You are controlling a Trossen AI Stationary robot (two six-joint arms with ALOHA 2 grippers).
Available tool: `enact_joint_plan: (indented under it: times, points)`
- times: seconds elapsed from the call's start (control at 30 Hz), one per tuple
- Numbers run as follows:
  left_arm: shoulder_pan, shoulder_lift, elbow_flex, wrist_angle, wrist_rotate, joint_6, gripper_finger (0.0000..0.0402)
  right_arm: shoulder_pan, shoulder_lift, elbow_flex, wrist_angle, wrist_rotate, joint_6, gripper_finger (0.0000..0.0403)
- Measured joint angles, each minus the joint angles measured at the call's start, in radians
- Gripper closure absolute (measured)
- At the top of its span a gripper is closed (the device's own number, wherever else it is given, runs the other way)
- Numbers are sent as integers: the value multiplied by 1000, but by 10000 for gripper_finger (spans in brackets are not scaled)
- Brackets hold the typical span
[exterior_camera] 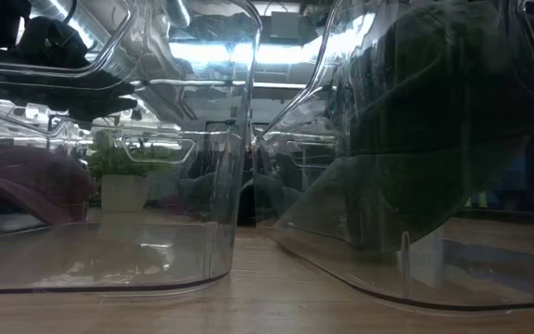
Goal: Pick & Place hat
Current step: Put the top black cap into the right transparent bin
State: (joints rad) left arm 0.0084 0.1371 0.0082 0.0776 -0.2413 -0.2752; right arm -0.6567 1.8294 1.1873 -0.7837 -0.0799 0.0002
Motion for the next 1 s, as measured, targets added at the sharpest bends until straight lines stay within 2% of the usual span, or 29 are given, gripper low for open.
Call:
enact_joint_plan:
  times: [0.7,0.83,1.0]
  points:
    - [0,0,0,0,0,0,217,16,67,5,24,19,0,161]
    - [0,0,0,0,0,0,217,18,69,5,23,59,0,186]
    - [0,0,0,0,0,0,217,16,70,3,25,68,31,242]
